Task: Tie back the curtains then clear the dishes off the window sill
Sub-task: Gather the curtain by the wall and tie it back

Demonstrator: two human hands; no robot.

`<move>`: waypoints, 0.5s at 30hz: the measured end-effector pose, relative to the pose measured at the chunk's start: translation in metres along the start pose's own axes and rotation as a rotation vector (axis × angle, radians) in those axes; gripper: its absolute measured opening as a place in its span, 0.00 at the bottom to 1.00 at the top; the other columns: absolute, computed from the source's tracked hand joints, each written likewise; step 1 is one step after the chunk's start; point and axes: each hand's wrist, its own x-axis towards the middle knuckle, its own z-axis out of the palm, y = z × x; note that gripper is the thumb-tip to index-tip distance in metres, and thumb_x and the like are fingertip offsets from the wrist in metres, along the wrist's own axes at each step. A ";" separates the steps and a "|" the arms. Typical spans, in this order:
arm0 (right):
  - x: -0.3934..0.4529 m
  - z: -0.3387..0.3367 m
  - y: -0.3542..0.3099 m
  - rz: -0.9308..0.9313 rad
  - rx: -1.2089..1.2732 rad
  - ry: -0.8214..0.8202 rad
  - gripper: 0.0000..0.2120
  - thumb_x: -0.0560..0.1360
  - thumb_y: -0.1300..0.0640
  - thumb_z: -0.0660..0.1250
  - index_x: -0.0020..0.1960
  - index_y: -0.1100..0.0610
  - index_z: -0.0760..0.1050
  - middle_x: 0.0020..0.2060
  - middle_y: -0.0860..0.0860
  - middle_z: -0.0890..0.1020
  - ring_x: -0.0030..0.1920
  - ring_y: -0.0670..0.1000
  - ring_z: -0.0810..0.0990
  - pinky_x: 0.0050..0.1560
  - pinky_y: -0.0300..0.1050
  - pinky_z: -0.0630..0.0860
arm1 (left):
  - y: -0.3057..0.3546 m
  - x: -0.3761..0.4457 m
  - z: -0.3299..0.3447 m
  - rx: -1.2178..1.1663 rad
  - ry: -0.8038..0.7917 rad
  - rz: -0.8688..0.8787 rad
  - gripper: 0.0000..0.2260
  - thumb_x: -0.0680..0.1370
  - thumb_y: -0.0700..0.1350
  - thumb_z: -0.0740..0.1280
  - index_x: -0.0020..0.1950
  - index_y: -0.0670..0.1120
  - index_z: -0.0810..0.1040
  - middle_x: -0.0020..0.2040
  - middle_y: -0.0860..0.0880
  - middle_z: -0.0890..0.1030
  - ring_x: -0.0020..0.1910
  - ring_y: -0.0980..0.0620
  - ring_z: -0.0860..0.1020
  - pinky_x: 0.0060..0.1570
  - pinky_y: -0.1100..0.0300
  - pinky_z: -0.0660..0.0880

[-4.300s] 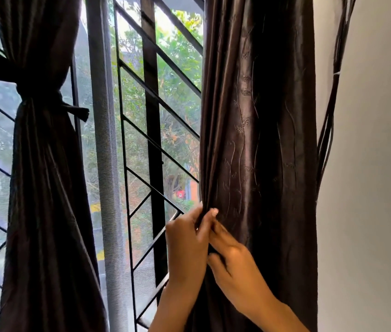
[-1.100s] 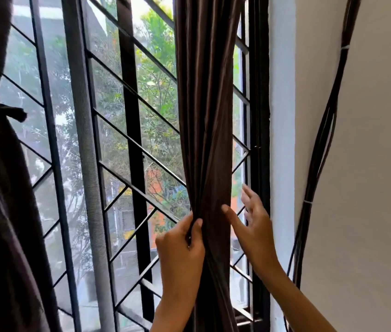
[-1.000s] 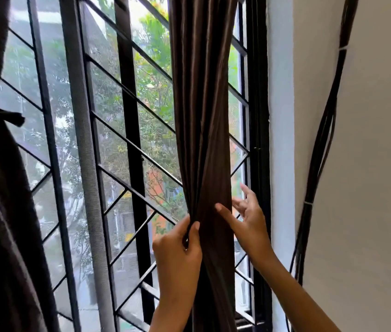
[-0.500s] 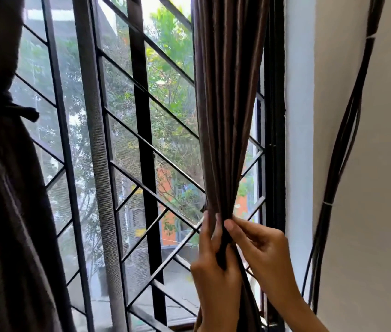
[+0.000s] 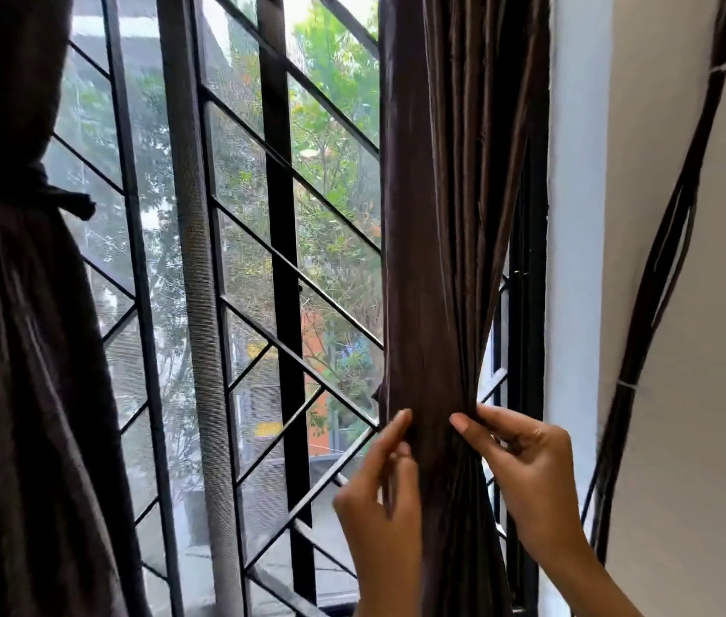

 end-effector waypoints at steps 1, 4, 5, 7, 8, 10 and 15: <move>0.001 0.000 0.001 -0.004 -0.012 0.012 0.09 0.65 0.64 0.75 0.41 0.52 0.83 0.36 0.48 0.86 0.40 0.45 0.85 0.42 0.34 0.78 | -0.004 0.006 -0.002 0.006 0.069 -0.006 0.12 0.73 0.44 0.68 0.55 0.54 0.83 0.52 0.58 0.83 0.49 0.61 0.81 0.50 0.62 0.78; 0.005 0.001 0.008 0.018 -0.049 0.022 0.07 0.65 0.62 0.75 0.44 0.57 0.84 0.38 0.51 0.86 0.44 0.52 0.85 0.48 0.42 0.80 | -0.010 0.019 0.001 0.069 0.059 -0.073 0.18 0.71 0.49 0.73 0.60 0.48 0.81 0.60 0.53 0.81 0.59 0.59 0.78 0.57 0.53 0.77; 0.005 0.002 0.010 0.036 -0.050 0.034 0.09 0.65 0.61 0.76 0.45 0.59 0.84 0.39 0.52 0.86 0.44 0.52 0.85 0.48 0.43 0.80 | -0.012 0.021 0.003 0.078 0.055 -0.094 0.19 0.70 0.48 0.73 0.60 0.48 0.81 0.58 0.53 0.81 0.57 0.59 0.79 0.57 0.54 0.77; 0.006 0.004 0.012 0.044 -0.090 0.063 0.11 0.65 0.60 0.76 0.47 0.60 0.84 0.40 0.51 0.86 0.45 0.51 0.85 0.49 0.44 0.80 | -0.012 0.024 0.005 0.069 0.084 -0.107 0.14 0.70 0.44 0.75 0.55 0.48 0.83 0.50 0.55 0.84 0.50 0.61 0.82 0.52 0.59 0.78; 0.005 0.006 0.013 0.032 -0.120 0.073 0.11 0.66 0.59 0.76 0.47 0.59 0.84 0.39 0.48 0.86 0.44 0.49 0.85 0.48 0.42 0.80 | -0.013 0.024 0.006 0.067 0.106 -0.103 0.11 0.70 0.43 0.75 0.53 0.48 0.84 0.47 0.55 0.85 0.47 0.62 0.82 0.50 0.61 0.79; 0.003 0.010 0.013 -0.019 -0.192 0.113 0.09 0.66 0.60 0.77 0.46 0.54 0.84 0.36 0.39 0.84 0.42 0.40 0.84 0.44 0.33 0.78 | -0.012 0.022 0.008 0.100 0.151 -0.070 0.09 0.71 0.42 0.74 0.50 0.47 0.85 0.43 0.53 0.85 0.43 0.62 0.82 0.44 0.65 0.78; -0.004 0.023 0.017 -0.179 -0.371 0.211 0.12 0.69 0.63 0.75 0.53 0.58 0.82 0.41 0.41 0.82 0.41 0.35 0.81 0.41 0.25 0.75 | -0.011 0.008 0.012 0.207 0.220 0.164 0.10 0.72 0.40 0.70 0.53 0.44 0.84 0.49 0.51 0.84 0.48 0.63 0.81 0.46 0.65 0.78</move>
